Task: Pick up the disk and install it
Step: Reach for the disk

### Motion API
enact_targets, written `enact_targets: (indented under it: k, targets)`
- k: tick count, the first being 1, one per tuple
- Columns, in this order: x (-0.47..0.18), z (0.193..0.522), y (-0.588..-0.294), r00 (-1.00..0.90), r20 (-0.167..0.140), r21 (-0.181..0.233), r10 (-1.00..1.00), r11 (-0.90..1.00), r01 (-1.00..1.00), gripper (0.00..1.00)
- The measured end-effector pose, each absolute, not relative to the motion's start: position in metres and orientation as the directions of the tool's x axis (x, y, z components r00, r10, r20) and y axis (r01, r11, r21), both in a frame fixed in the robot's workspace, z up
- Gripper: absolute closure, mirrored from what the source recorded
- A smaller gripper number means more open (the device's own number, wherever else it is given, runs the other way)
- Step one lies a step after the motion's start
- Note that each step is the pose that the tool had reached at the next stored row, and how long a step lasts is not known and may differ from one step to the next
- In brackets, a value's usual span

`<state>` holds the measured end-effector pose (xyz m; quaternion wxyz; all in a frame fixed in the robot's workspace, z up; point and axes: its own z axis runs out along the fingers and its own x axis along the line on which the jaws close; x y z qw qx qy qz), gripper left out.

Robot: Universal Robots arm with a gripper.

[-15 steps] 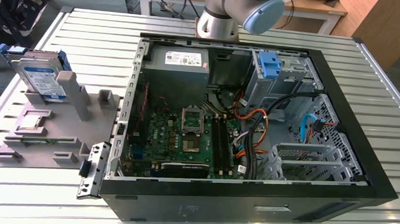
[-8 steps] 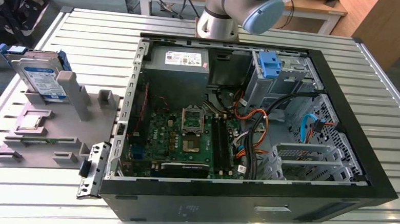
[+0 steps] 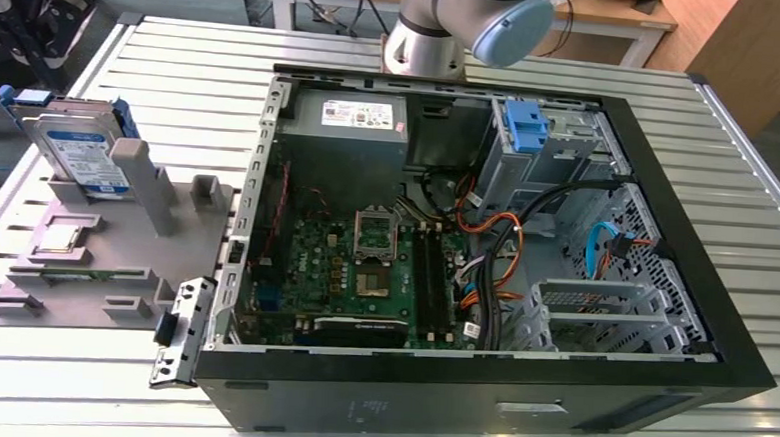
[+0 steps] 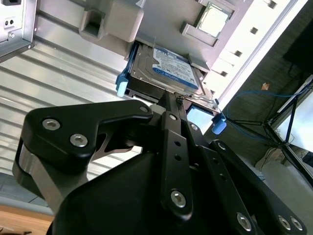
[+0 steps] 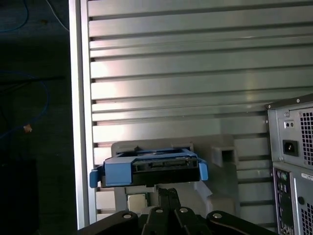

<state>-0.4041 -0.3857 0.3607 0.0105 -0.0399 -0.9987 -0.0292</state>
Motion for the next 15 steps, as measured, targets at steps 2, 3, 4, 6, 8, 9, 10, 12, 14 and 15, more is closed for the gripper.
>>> enact_targets:
  k: [2, 3, 4, 6, 8, 9, 10, 12, 14, 15]
  targets:
    - [-0.4057, 0.3599, -0.3850, -0.997, 0.024, 0.058, 0.079, 0.995, 0.080, 0.89]
    - [-0.4068, 0.3595, -0.3847, -0.997, 0.024, 0.058, 0.079, 0.995, 0.080, 0.89]
    - [-0.4079, 0.3591, -0.3843, -0.997, 0.023, 0.058, 0.079, 0.995, 0.080, 0.89]
    - [-0.4101, 0.3584, -0.3837, -0.997, 0.023, 0.058, 0.080, 0.995, 0.081, 0.89]
    - [-0.4117, 0.3579, -0.3832, -0.997, 0.023, 0.058, 0.080, 0.995, 0.081, 0.89]
    - [-0.4120, 0.3577, -0.3832, -0.997, 0.023, 0.058, 0.080, 0.995, 0.081, 0.89]
    - [-0.4122, 0.3575, -0.3831, -0.997, 0.023, 0.058, 0.080, 0.995, 0.081, 0.89]
    - [-0.4125, 0.3560, -0.3829, -0.997, 0.023, 0.058, 0.080, 0.995, 0.081, 0.89]
    - [-0.4128, 0.3545, -0.3828, -0.997, 0.023, 0.058, 0.080, 0.995, 0.081, 0.89]
    - [-0.4130, 0.3539, -0.3827, -0.997, 0.023, 0.058, 0.080, 0.995, 0.081, 0.89]
